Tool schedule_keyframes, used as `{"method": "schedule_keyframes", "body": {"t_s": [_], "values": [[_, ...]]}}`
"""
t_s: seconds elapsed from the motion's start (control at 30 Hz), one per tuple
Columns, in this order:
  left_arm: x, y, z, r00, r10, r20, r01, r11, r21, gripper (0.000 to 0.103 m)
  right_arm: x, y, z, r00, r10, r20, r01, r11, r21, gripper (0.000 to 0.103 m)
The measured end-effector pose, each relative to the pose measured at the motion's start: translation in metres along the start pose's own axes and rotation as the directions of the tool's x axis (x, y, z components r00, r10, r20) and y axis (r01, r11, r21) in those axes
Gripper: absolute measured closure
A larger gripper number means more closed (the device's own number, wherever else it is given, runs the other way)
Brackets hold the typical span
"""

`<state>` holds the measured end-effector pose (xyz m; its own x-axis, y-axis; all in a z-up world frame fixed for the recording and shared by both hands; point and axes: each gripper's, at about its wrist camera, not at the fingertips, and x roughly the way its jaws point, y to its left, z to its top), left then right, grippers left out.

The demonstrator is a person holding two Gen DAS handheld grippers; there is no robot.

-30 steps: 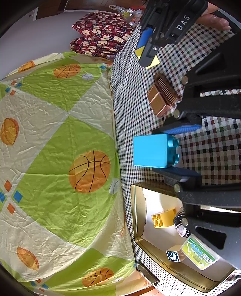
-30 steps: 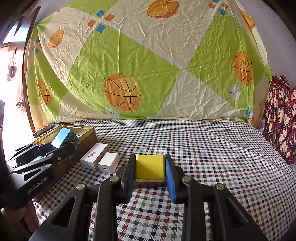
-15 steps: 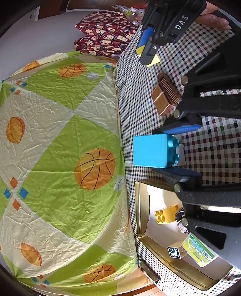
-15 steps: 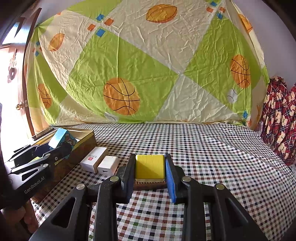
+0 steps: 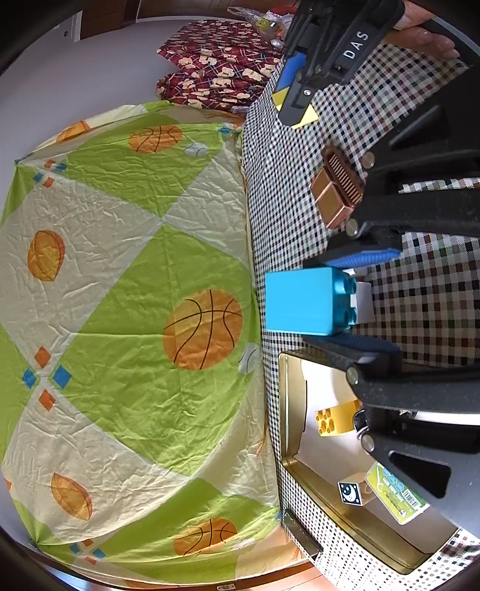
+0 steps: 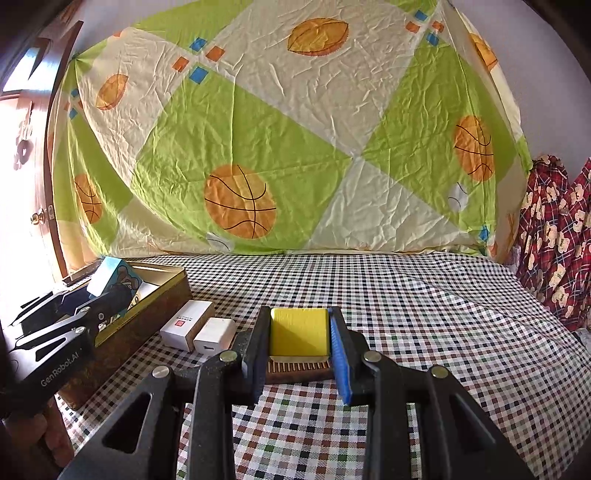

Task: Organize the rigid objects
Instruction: 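Lift the blue brick with the left tool while the right tool lifts the yellow cube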

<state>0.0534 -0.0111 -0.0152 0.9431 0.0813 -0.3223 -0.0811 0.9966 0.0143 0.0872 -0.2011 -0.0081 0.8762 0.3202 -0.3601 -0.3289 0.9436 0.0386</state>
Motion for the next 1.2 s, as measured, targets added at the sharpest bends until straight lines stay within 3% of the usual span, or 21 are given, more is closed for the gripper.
{"method": "schedule_keyframes", "body": {"t_s": [0.77, 1.2], "values": [[-0.015, 0.009, 0.0, 0.998, 0.029, 0.061, -0.027, 0.999, -0.033, 0.073, -0.023, 0.002, 0.001, 0.993, -0.003, 0.116, 0.004, 1.0, -0.007, 0.071], [-0.02, 0.018, -0.002, 0.997, 0.044, 0.062, -0.041, 0.998, -0.057, 0.073, -0.024, 0.013, 0.001, 0.992, 0.026, 0.123, -0.024, 1.0, -0.018, 0.071]]}}
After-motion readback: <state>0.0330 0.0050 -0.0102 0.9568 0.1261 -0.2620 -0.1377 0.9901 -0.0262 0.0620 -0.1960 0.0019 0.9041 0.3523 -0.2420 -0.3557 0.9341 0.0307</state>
